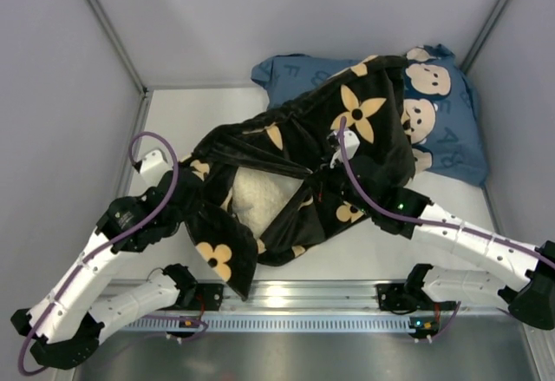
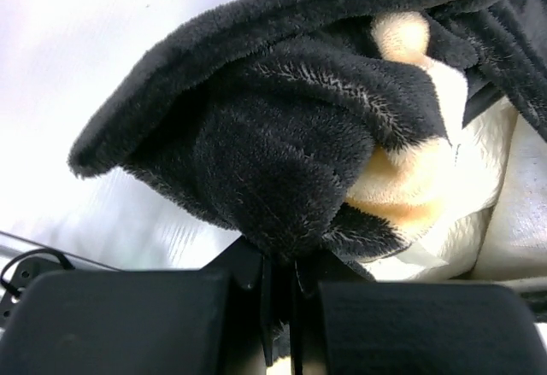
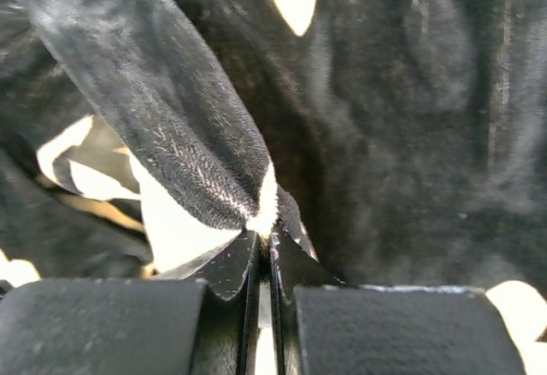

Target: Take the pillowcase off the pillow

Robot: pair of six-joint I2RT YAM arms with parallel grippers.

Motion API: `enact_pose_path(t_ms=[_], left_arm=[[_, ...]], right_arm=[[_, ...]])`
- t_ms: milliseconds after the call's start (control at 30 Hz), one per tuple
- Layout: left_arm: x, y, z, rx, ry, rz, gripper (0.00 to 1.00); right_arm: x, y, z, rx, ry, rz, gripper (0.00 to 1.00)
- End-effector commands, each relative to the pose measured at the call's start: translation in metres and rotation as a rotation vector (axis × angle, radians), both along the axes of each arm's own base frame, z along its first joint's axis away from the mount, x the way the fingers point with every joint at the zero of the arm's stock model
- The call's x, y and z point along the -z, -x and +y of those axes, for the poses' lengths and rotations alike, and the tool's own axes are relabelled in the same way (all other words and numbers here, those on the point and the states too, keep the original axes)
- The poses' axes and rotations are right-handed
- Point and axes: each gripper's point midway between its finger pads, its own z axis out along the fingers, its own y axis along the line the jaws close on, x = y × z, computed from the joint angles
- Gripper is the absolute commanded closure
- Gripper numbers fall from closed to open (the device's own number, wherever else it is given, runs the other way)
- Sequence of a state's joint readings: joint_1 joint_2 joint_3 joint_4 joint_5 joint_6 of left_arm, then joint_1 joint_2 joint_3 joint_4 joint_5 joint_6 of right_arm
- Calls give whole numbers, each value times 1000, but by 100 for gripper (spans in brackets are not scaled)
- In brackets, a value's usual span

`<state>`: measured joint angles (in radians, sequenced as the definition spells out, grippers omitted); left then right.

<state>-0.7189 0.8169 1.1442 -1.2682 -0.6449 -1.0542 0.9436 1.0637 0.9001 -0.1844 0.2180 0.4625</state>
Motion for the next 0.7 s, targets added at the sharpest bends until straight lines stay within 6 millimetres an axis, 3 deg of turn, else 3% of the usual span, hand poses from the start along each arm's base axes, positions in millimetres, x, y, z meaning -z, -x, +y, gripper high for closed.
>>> enact_pose_path(t_ms=[0,100,167,267,333,467,567,667], left_arm=[[16,32,28,-19,-124,152,99],[31,31,10,43,-71,181,92],[34,31,7,69,-63,178,81],[25,37,25,18,-137,199,80],[21,37,33,25,-185,204,82],[15,31,23,18,-120,178,85],[19,24,17,28,-104,157,83],[36,22,12,46,-122,190,83]], right_arm=[[-7,-8,-12,48,-1,-43,100],[4,-3,-1,-13,-5,-20,100],[11,-2,5,-35,7,0,100],[9,-1,1,-32,17,-2,100],[3,-5,-11,23,26,-27,100],[-33,1,-44,107,-19,-100,100],[-63,12,-67,138,-90,-155,100],[-78,23,-93,175,-116,-192,100]])
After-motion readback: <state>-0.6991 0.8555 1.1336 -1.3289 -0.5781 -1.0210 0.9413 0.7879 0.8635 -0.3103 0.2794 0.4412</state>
